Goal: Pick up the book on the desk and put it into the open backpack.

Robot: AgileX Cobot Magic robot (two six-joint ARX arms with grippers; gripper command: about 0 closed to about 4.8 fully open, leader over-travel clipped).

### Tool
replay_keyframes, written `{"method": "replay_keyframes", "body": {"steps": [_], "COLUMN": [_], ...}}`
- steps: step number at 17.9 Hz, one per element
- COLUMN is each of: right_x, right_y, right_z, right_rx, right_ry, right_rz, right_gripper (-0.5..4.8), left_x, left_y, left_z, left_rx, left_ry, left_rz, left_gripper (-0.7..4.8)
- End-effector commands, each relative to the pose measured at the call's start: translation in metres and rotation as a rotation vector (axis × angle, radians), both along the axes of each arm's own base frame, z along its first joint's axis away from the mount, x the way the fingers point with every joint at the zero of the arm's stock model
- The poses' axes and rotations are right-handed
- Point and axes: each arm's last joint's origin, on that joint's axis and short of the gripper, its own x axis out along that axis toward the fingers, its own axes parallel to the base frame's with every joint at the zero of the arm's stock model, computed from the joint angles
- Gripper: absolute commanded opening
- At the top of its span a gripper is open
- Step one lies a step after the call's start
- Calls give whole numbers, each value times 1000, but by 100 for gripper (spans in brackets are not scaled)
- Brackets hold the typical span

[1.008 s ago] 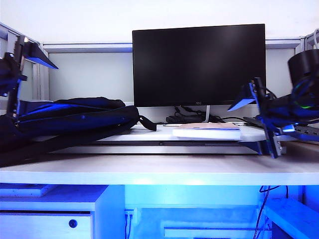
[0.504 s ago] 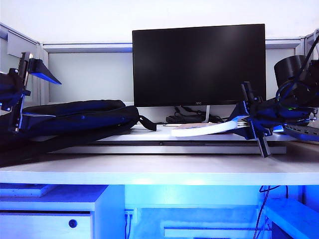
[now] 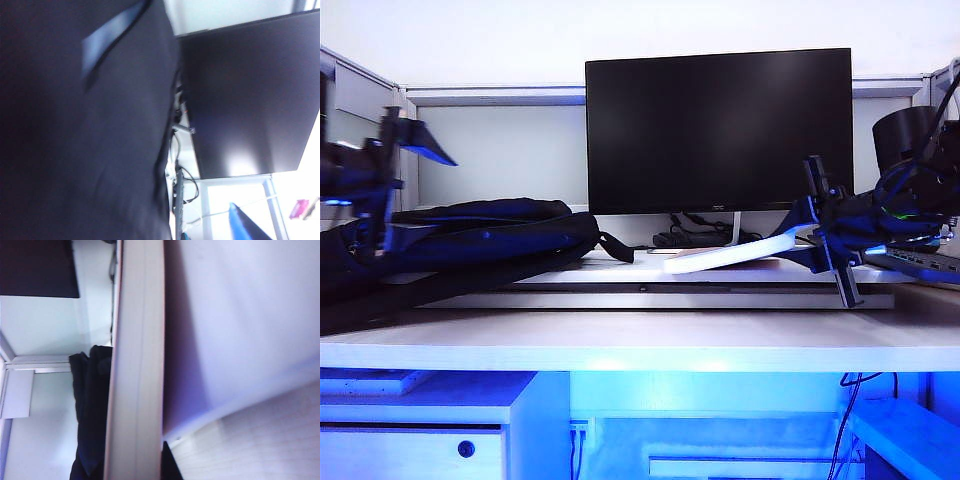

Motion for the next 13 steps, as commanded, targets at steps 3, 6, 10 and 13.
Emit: {"method": "replay_keyframes", "body": {"steps": [3, 6, 10, 13], "right_x": [1, 11, 24, 35], "right_y": [7, 12, 27, 62], "right_z": [24, 54, 101, 118], "right_rx": [45, 105, 118, 42], "right_ry": [-203, -340, -487, -425], "right_rz": [56, 79, 146, 195], "right_gripper": [-5, -5, -5, -6], "left_x": [53, 59, 55, 49], "left_y": [-34, -53, -56, -62], "left_z": [-3, 9, 29, 42], "left_rx": [-1, 5, -15, -105], "left_ry": [-10, -78, -255, -334], "left_rz": [-85, -142, -290, -374], "left_gripper": [236, -6, -6, -6]}}
